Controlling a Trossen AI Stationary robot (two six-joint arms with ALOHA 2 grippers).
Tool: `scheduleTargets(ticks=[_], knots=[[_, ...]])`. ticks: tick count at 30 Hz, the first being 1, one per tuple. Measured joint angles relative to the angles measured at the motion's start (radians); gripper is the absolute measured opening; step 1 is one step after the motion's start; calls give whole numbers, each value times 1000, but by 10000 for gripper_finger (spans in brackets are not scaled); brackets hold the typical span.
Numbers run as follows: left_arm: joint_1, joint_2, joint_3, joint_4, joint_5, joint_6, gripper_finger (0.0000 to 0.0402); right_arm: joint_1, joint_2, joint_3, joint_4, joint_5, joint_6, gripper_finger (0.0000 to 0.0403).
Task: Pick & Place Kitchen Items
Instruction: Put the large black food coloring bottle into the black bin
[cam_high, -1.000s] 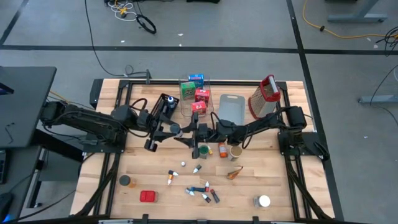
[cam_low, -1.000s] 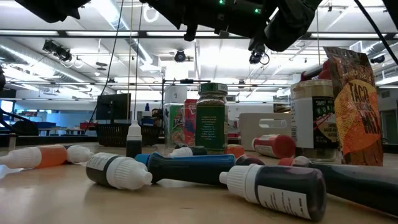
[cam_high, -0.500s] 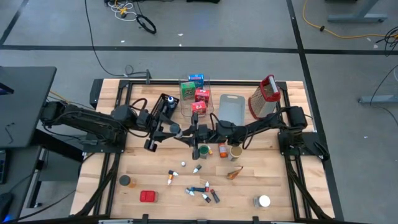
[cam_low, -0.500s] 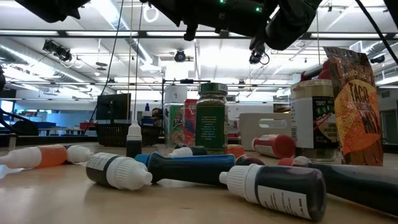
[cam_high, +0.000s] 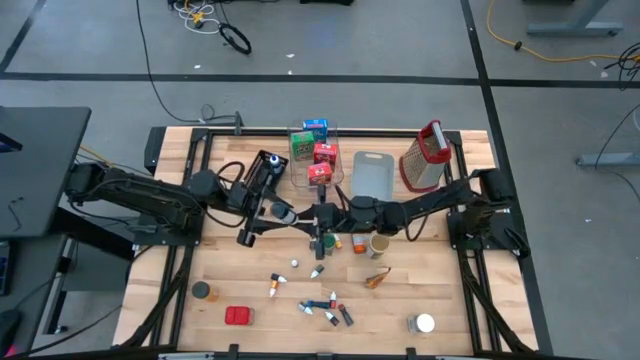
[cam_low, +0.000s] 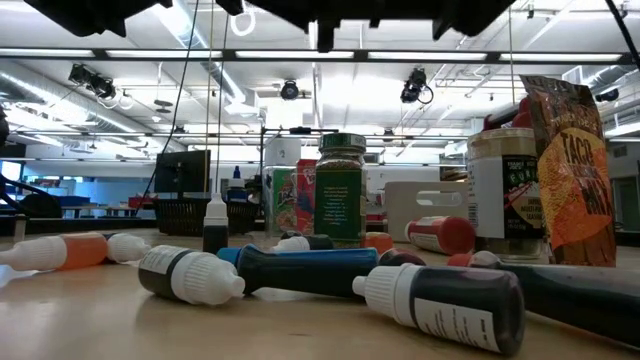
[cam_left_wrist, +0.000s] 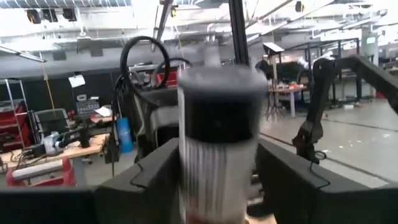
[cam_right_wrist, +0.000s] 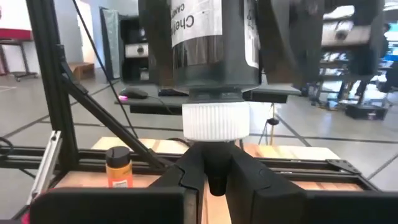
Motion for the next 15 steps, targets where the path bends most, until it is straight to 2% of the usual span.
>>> scheduleTargets(ticks=[4,9,12,15], knots=[[0,0,0,-11,0,-6,244,21,-49,0,-87,58,-46,41],[0,-32,0,-57,-18,-1,256,57,-158,0,-385,210,-34,42],[0,-67,0,-146,-45,23,255,87,-250,0,-573,307,-27,43],[-1,-94,-1,-257,-70,34,255,114,-346,0,-742,348,-91,43]])
